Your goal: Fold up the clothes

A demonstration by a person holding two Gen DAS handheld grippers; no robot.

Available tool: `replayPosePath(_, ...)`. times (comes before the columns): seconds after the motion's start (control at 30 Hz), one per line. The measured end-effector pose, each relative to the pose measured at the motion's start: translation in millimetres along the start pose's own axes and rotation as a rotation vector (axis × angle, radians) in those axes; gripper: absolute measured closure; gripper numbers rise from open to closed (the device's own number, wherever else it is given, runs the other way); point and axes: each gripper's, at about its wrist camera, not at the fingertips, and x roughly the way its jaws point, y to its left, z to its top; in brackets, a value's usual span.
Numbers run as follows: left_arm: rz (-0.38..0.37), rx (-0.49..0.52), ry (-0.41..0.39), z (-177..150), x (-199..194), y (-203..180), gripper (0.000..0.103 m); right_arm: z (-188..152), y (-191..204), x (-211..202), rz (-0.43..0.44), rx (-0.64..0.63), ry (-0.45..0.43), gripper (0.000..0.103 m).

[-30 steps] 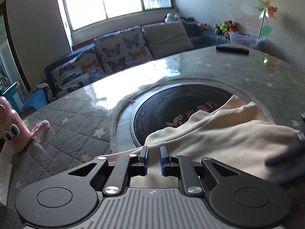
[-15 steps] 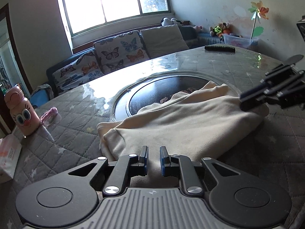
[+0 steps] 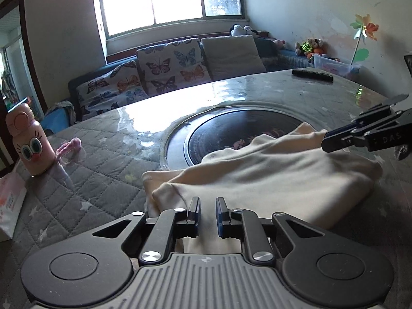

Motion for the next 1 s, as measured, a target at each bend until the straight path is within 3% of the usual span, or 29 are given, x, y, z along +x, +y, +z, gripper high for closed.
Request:
replayPosePath(0.2,0.010,-0.022,0.025,-1,13,11,0.087,2,-24,26,-0.077,0.044,0.041,0.086)
replayPosePath(0.37,0.013,-0.035,0.016,3,15,15,0.087,7,-27,25,-0.101,0.026,0.022,0.086)
replayPosePath(0.8,0.011,-0.131,0.019,3,19,32,0.084,10,-21,27,-0.104,-0.006,0.016,0.085)
replayPosePath(1.0,0.023,-0.169,0.010,-7,5,33,0.084,7,0,10,-0.047,-0.032,-0.016,0.083)
